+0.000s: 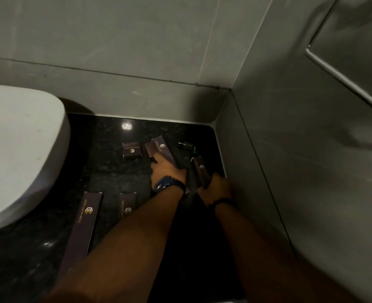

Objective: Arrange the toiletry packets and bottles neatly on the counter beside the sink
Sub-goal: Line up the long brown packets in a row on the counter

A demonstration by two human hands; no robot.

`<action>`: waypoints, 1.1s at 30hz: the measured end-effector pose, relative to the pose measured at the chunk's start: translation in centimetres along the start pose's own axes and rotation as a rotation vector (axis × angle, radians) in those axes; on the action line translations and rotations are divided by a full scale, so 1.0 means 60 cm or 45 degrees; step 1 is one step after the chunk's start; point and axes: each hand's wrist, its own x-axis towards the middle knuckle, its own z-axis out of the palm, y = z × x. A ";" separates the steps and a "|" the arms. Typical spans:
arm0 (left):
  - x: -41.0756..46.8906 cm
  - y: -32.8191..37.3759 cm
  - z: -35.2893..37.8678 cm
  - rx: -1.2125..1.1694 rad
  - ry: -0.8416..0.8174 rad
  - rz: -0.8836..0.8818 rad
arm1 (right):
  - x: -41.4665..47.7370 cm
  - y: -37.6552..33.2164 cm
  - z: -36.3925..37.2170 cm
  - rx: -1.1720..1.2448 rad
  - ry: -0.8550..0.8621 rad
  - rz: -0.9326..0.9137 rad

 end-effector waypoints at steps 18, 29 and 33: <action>-0.227 -0.098 -0.061 0.339 -0.286 0.144 | -0.161 0.022 0.007 0.121 -0.097 0.154; -0.225 -0.118 -0.059 0.403 -0.339 0.067 | -0.176 0.045 0.012 0.130 -0.116 0.182; -0.223 -0.096 -0.071 0.488 -0.280 0.090 | -0.167 0.030 -0.001 0.109 0.030 0.167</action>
